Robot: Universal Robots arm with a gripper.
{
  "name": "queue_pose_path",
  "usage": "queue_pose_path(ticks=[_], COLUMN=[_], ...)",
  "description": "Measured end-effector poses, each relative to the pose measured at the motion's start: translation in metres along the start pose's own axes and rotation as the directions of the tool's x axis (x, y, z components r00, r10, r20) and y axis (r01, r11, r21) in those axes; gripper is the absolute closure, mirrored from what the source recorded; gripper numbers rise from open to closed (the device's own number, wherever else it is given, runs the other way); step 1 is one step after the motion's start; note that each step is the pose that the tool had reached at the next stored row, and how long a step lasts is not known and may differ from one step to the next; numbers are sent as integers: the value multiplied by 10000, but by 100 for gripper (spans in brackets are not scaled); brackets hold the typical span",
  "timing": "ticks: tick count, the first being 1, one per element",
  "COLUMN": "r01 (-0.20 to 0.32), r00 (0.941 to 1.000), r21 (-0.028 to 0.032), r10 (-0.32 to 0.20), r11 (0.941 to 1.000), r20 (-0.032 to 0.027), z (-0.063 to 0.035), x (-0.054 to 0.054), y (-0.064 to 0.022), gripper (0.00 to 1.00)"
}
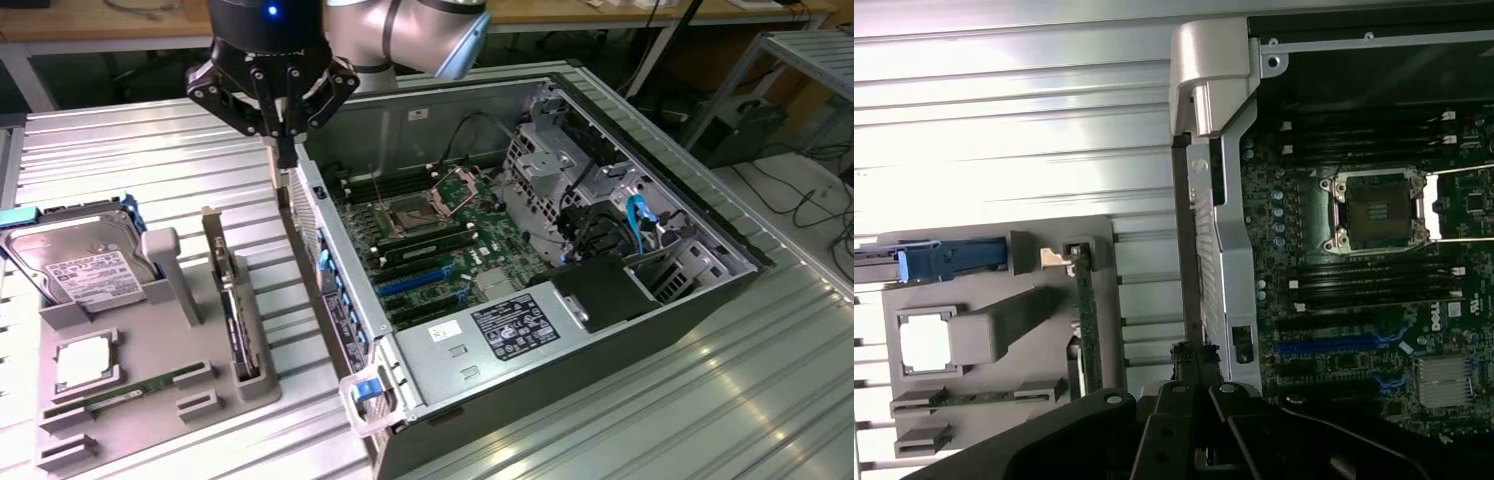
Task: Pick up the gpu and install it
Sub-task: 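Reach for the gpu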
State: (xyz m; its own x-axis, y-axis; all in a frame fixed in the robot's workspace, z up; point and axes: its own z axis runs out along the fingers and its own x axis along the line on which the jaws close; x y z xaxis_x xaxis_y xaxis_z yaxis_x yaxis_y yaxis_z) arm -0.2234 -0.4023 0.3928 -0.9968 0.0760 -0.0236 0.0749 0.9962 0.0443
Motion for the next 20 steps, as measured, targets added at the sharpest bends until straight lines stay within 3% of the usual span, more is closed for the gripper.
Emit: queue_pose_path(ticks=[20], r01=[1], r00=[10000], r21=[0], r10=[-1], r11=[10000], r20=[0], z=[-5], x=[213], y=[-30], gripper=[89])
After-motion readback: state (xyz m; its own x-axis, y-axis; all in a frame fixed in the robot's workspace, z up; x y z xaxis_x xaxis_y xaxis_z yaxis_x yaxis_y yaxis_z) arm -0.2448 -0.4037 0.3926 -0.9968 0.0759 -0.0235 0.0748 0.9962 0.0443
